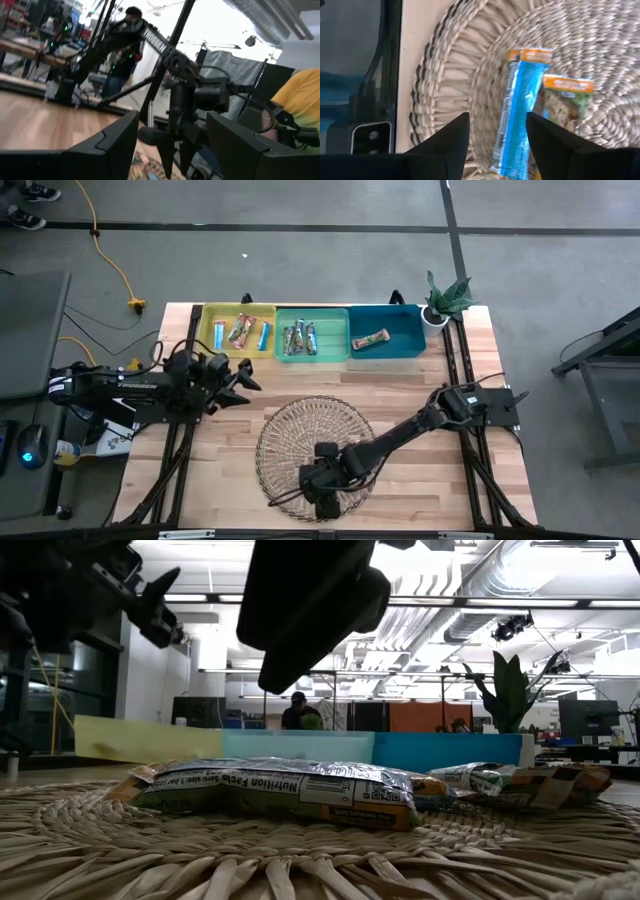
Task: Pick and place Granola Bars by type
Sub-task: Put the yellow granola bar into the blue bin
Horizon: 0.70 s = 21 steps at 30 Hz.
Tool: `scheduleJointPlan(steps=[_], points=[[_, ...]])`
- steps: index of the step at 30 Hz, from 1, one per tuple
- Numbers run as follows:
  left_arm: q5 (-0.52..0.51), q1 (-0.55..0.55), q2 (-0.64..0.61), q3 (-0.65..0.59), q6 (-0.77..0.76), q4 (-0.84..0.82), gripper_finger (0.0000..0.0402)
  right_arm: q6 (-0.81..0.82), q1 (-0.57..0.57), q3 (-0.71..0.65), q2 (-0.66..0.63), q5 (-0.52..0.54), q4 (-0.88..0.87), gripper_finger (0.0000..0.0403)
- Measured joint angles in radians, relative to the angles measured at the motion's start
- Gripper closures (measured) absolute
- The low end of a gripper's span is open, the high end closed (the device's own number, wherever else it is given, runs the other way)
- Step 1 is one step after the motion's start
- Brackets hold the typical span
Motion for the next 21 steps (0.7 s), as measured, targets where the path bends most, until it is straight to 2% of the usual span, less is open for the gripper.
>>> scheduleJointPlan(steps=[4, 9, 13, 18, 21], points=[[-0.001, 0.0, 0.0, 0.0, 0.011, -0.059, 0.0172, 0.003, -0.015, 0.0, 0.0, -0.012, -0.001, 0.021], [-0.049, 0.0, 0.0, 0.0, 0.019, -0.093, 0.0172, 0.033, -0.026, 0.0, 0.0, -0.034, 0.0, 0.0179], [-0.048, 0.0, -0.01, 0.0, 0.136, -0.029, 0.0172, 0.049, -0.027, 0.0, 0.0, -0.034, 0.001, 0.0161], [-0.021, 0.0, -0.046, 0.0, 0.298, 0.037, 0.0172, 0.08, -0.025, 0.0, 0.03, -0.034, 0.017, 0.0158], [-0.011, 0.0, -0.087, 0.0, 0.365, 0.01, 0.0172, 0.099, -0.028, 0.0, 0.045, -0.035, 0.012, 0.0157]])
